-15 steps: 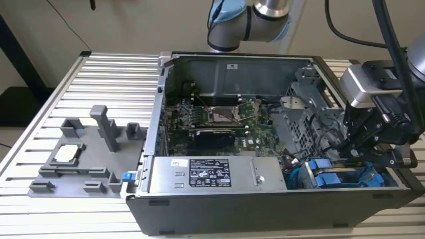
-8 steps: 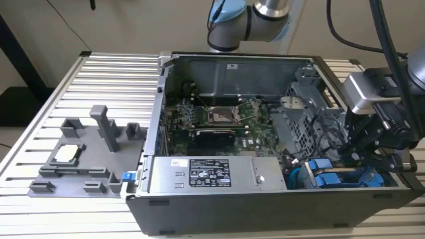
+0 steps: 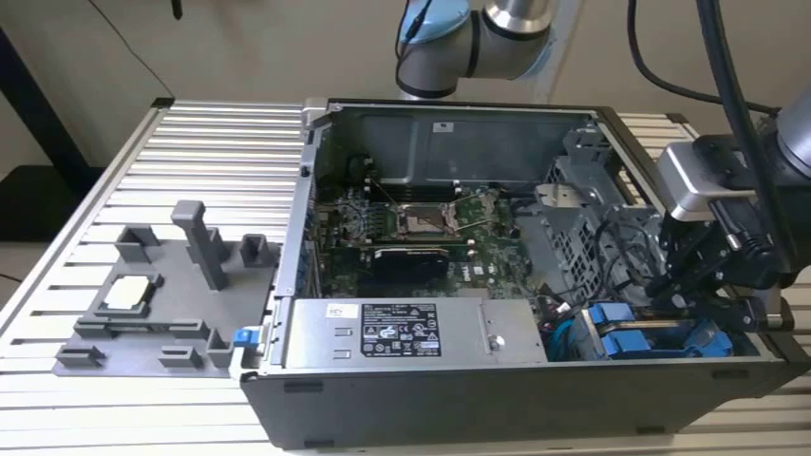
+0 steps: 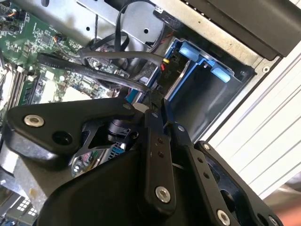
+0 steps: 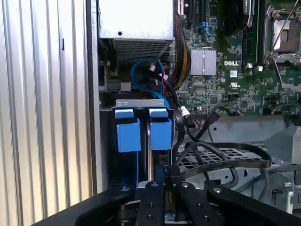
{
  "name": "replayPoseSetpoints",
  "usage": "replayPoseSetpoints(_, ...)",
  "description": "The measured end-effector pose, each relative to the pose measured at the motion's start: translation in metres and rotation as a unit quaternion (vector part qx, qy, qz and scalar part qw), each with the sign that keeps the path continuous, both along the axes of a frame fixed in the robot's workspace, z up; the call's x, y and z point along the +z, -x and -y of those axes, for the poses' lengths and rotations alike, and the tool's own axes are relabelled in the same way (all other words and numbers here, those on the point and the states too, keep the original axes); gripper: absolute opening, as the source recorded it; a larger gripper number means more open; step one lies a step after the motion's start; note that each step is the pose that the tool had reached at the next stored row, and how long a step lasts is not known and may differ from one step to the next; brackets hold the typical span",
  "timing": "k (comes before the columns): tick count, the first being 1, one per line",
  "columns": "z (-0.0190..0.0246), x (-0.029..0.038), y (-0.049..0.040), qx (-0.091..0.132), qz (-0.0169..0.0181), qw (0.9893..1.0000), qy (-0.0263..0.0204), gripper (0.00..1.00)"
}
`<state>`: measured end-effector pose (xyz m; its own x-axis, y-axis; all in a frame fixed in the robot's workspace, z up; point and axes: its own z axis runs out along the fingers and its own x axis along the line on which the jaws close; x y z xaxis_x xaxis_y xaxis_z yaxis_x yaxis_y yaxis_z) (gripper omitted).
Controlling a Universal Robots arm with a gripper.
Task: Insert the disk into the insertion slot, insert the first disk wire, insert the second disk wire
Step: 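Insert the second disk wire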
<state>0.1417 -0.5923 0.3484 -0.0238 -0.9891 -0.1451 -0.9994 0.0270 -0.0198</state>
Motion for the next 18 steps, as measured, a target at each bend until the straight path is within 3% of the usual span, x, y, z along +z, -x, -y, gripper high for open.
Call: replayPoseSetpoints(18,-0.0027,-0.0064,0.0001,-0.009,0.0004,1.0,0.0014,0.16)
